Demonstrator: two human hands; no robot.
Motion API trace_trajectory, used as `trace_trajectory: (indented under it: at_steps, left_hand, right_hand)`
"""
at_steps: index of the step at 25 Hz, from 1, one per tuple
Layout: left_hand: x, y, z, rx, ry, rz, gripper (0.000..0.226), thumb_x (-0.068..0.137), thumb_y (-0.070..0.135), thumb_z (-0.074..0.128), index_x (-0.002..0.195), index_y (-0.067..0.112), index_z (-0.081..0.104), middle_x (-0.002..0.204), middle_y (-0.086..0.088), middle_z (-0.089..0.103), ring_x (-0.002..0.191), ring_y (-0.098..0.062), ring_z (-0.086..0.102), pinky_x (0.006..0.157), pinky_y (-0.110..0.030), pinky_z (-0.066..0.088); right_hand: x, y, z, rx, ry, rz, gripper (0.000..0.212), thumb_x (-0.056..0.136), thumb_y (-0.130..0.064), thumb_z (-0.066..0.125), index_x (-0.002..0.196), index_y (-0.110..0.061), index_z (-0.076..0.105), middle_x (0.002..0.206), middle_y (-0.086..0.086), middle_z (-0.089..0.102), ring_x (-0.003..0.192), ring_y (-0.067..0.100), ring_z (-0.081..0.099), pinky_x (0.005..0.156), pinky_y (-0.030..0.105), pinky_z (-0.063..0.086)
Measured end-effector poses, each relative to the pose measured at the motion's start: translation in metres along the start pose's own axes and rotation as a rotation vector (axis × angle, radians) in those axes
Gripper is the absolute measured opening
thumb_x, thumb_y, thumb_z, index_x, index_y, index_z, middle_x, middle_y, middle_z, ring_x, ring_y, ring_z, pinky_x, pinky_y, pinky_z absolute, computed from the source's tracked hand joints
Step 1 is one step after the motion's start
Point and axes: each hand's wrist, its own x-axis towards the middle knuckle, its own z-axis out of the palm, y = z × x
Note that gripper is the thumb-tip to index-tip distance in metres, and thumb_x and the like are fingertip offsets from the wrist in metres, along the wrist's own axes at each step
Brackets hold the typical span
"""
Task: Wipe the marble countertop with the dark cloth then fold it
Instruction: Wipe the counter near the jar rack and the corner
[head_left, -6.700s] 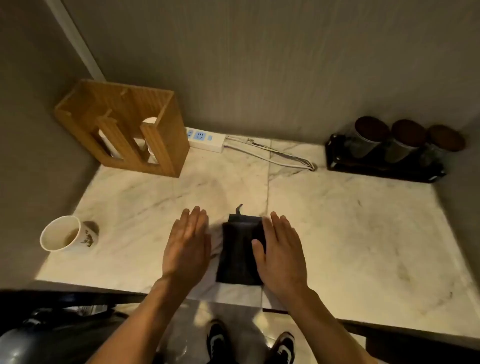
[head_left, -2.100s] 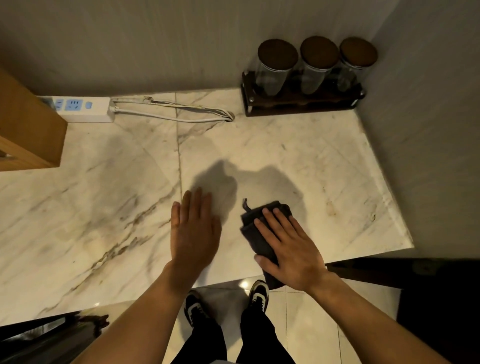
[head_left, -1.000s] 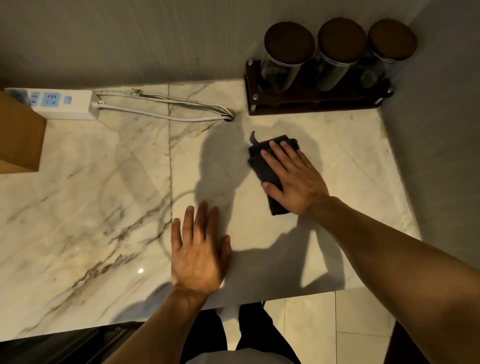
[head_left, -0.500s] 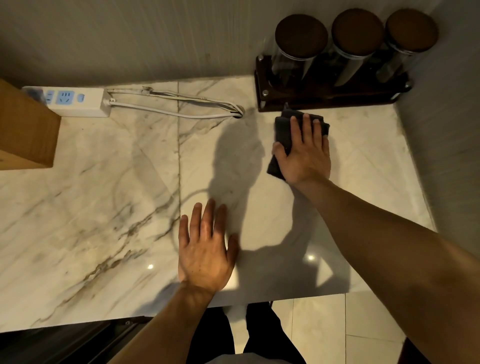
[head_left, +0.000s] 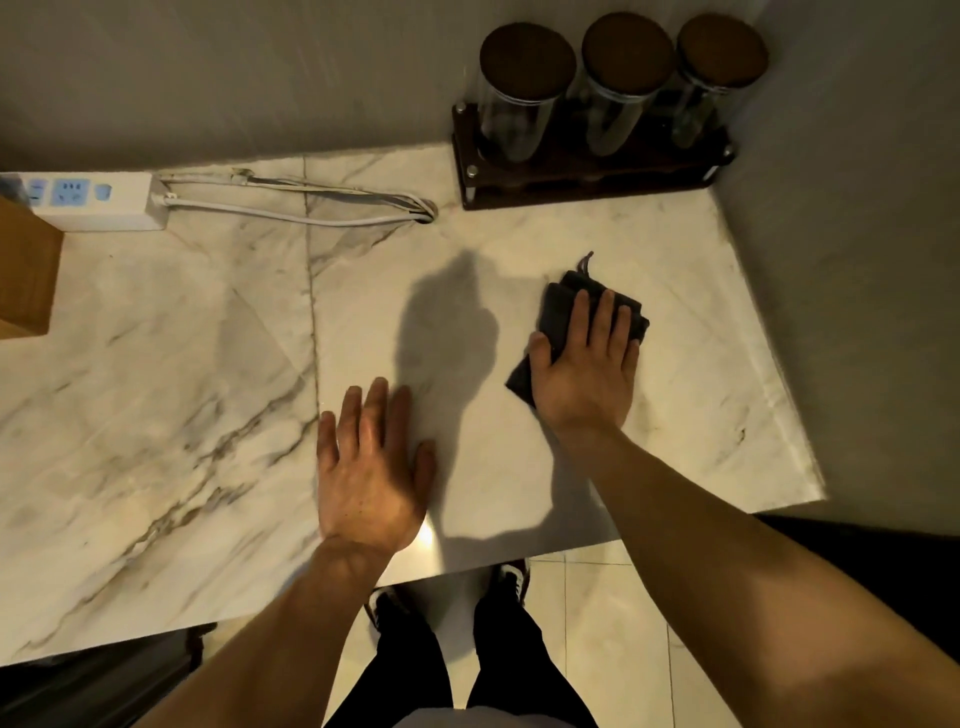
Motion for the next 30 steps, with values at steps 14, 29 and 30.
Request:
trace_trajectory:
  at_steps: [14, 29, 30]
  left_hand:
    - [-0.003, 0.008, -0.007, 0.035, -0.015, 0.002, 0.061, 0.091, 0.044, 0.028, 0.142, 0.01, 0.035, 0.152, -0.018, 0.032, 0.14, -0.041, 0.023, 0.113, -0.057, 0.019]
    - [0.014, 0.075, 0.01, -0.018, 0.004, 0.104, 0.057, 0.094, 0.04, 0.035, 0.139, 0.006, 0.045, 0.146, -0.021, 0.043, 0.137, -0.041, 0.034, 0.113, -0.055, 0.021]
    - [0.014, 0.076, 0.012, -0.014, 0.006, 0.097, 0.058, 0.094, 0.04, 0.035, 0.139, 0.006, 0.045, 0.146, -0.021, 0.043, 0.136, -0.042, 0.033, 0.113, -0.056, 0.021]
  right_hand:
    - [-0.106, 0.072, 0.006, 0.007, 0.053, -0.117, 0.068, 0.094, -0.054, 0.029, 0.152, -0.018, 0.019, 0.16, 0.011, 0.017, 0.147, 0.03, 0.009, 0.118, 0.047, 0.01]
    - [-0.047, 0.164, -0.034, -0.267, -0.211, -0.755, 0.07, 0.091, -0.05, 0.035, 0.152, -0.025, 0.012, 0.161, 0.002, 0.006, 0.148, 0.019, -0.002, 0.117, 0.039, 0.003]
    - [-0.042, 0.163, -0.034, -0.269, -0.212, -0.758, 0.07, 0.091, -0.051, 0.035, 0.152, -0.025, 0.011, 0.161, 0.002, 0.005, 0.148, 0.019, -0.002, 0.118, 0.039, 0.002]
